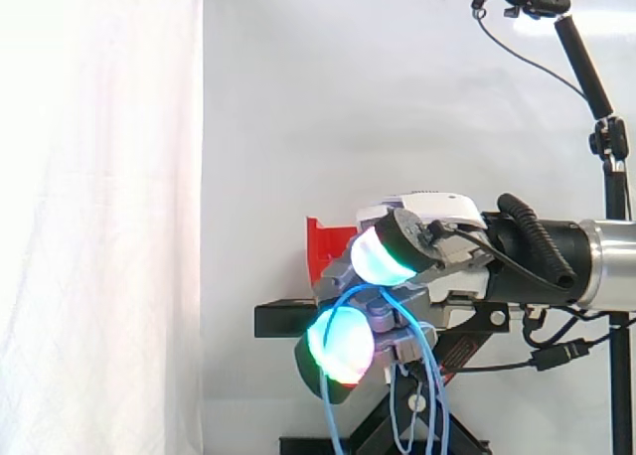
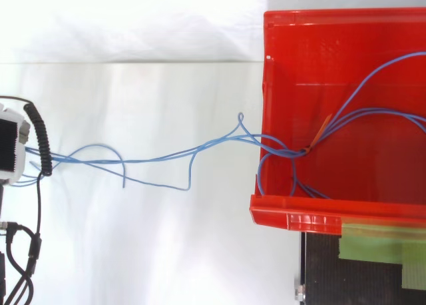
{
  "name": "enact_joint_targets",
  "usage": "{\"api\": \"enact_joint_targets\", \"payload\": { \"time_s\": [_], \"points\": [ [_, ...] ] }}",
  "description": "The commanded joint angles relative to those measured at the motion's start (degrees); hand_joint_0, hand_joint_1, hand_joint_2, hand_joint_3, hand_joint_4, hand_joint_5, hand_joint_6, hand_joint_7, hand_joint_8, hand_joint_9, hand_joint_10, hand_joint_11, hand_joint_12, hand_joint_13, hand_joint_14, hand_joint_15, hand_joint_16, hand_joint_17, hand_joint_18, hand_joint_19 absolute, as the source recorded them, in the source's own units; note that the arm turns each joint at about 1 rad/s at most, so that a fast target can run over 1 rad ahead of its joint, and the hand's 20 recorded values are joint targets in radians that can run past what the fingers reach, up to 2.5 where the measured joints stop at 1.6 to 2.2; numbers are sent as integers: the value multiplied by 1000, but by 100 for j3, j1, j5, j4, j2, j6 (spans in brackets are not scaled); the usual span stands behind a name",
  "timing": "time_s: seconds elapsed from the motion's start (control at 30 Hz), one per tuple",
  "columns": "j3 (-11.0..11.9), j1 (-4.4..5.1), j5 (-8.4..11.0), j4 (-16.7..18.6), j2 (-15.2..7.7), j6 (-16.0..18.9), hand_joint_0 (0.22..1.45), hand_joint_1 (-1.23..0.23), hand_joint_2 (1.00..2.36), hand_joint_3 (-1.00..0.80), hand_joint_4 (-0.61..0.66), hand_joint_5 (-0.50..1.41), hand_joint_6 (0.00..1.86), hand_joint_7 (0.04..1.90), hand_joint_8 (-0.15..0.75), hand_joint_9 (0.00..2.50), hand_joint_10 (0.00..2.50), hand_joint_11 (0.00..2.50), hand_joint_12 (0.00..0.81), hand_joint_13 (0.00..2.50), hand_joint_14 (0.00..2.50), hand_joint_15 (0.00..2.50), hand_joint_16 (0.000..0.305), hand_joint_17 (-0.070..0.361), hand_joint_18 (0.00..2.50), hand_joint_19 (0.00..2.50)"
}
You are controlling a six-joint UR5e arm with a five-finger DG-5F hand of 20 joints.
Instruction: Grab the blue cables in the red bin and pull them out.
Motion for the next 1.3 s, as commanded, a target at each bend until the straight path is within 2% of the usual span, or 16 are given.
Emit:
{"api": "enact_joint_targets", "payload": {
  "time_s": [0.0, 0.3, 0.5, 0.67, 0.8, 0.93, 1.27],
  "points": [
    [1, 0, 0, 0, 0, 0, 634, -669, 1000, -1000, 277, 1089, 20, 609, 287, 1253, 689, 1764, 392, 1394, 393, 1570, 57, 129, 1024, 1117],
    [1, 0, 0, 0, 0, 0, 636, -731, 1000, -1000, 267, 1179, 21, 620, 262, 1330, 575, 1811, 376, 1432, 353, 1589, 56, 126, 1051, 1111],
    [1, 0, 0, 0, 0, 0, 698, -825, 1000, -1000, 227, 1201, 20, 664, 233, 1331, 532, 1882, 345, 1436, 285, 1675, 50, 112, 1021, 1144],
    [1, 0, 0, 0, 0, 0, 789, -899, 1000, -1000, 151, 1173, 17, 766, 222, 1273, 531, 1918, 316, 1417, 204, 1736, 44, 100, 977, 1173],
    [1, 0, 0, 0, 0, 0, 832, -920, 1000, -1000, 172, 1148, 9, 822, 219, 1240, 584, 1928, 304, 1404, 185, 1759, 43, 96, 961, 1186],
    [1, 0, 0, 0, 0, 0, 856, -924, 1001, -971, 187, 1069, 8, 797, 225, 1184, 687, 1870, 313, 1380, 216, 1746, 43, 97, 943, 1195],
    [1, 0, 0, 0, 0, 0, 851, -896, 1001, -976, 202, 973, 12, 743, 237, 1143, 720, 1832, 317, 1357, 248, 1722, 44, 99, 930, 1191]
  ]
}}
